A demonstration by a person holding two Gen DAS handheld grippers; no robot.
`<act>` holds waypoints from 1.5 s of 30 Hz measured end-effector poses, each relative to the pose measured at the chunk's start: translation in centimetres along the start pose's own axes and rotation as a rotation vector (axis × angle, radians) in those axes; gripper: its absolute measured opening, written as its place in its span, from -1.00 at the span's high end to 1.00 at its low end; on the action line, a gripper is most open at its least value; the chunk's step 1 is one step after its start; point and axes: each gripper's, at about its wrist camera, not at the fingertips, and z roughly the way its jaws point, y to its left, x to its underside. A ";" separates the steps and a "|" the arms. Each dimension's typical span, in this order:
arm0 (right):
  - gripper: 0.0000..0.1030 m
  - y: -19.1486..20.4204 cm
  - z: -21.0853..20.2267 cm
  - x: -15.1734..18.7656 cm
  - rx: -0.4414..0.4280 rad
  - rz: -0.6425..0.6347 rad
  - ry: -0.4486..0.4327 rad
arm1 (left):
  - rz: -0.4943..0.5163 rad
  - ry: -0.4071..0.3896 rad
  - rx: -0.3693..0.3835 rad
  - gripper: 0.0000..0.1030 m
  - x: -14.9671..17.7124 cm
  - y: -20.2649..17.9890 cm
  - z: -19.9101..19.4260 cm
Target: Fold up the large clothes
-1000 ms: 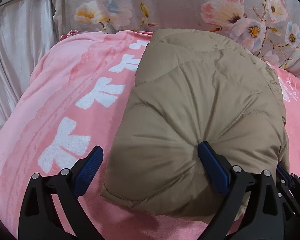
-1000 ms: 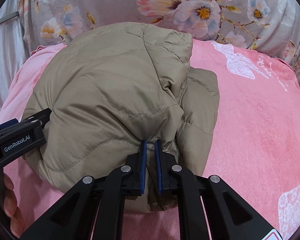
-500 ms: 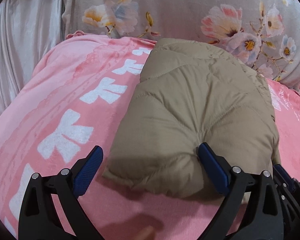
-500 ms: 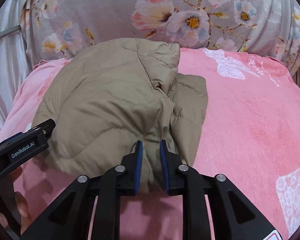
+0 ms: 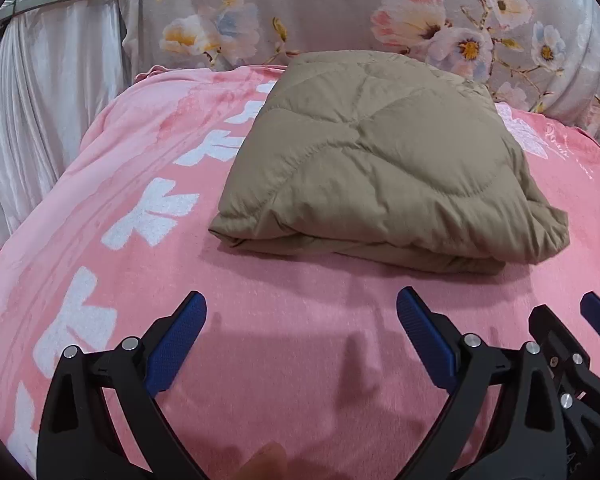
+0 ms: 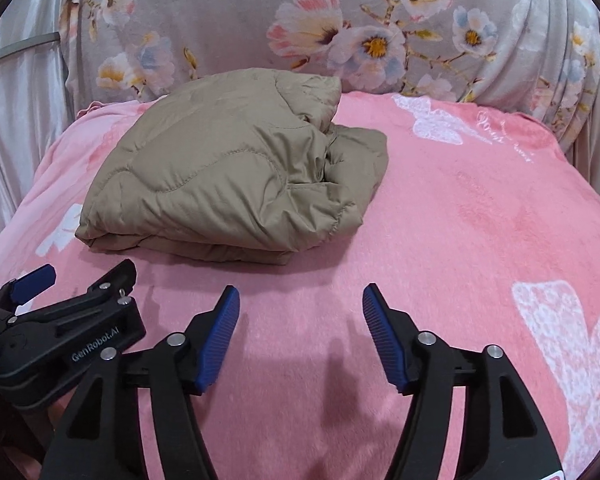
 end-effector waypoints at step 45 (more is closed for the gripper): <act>-0.31 0.5 -0.4 1.7 0.049 -0.024 0.027 | 0.014 -0.040 -0.035 -0.71 0.8 -0.5 -1.1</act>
